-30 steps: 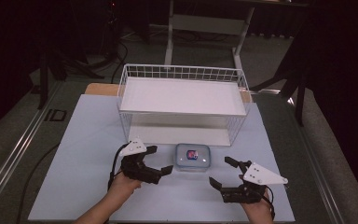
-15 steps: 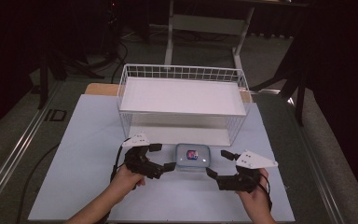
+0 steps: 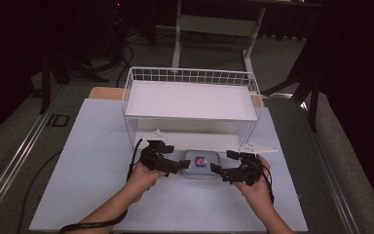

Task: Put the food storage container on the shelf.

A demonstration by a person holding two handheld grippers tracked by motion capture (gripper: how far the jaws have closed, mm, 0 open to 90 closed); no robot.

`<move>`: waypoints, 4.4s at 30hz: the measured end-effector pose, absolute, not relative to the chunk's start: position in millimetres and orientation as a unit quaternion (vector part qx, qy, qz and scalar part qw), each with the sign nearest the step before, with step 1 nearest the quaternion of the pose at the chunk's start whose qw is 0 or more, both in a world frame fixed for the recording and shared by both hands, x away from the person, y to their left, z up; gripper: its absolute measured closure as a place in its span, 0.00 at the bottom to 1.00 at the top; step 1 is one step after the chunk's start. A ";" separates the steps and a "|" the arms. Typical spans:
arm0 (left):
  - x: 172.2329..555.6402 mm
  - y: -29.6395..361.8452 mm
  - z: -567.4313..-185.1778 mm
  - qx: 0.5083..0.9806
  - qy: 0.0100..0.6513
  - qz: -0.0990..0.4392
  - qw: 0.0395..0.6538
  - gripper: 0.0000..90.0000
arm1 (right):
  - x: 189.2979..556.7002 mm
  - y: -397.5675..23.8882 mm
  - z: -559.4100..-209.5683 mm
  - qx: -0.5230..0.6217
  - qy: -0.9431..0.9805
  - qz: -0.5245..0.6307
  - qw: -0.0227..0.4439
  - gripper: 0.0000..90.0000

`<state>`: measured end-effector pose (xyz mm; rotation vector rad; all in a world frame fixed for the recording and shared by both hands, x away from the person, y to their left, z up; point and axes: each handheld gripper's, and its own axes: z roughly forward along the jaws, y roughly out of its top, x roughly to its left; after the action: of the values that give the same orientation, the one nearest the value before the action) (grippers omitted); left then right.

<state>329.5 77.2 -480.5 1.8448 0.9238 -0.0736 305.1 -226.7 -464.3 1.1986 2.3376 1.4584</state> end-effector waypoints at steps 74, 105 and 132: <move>307.9 48.2 -509.6 0.763 0.481 -0.046 0.429 0.51 | 300.5 -214.7 -504.8 0.537 0.731 0.421 -0.003 0.41; 362.7 87.9 -503.0 0.717 0.521 -0.009 0.463 0.52 | 372.5 -173.5 -494.7 0.550 0.690 0.471 0.012 0.41; 396.6 98.4 -520.0 0.705 0.491 -0.002 0.513 0.46 | 394.7 -168.1 -509.5 0.569 0.665 0.484 0.021 0.36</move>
<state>396.6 98.4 -520.0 1.6946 1.1800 -0.0041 394.7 -168.1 -509.5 1.7631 2.0621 1.4996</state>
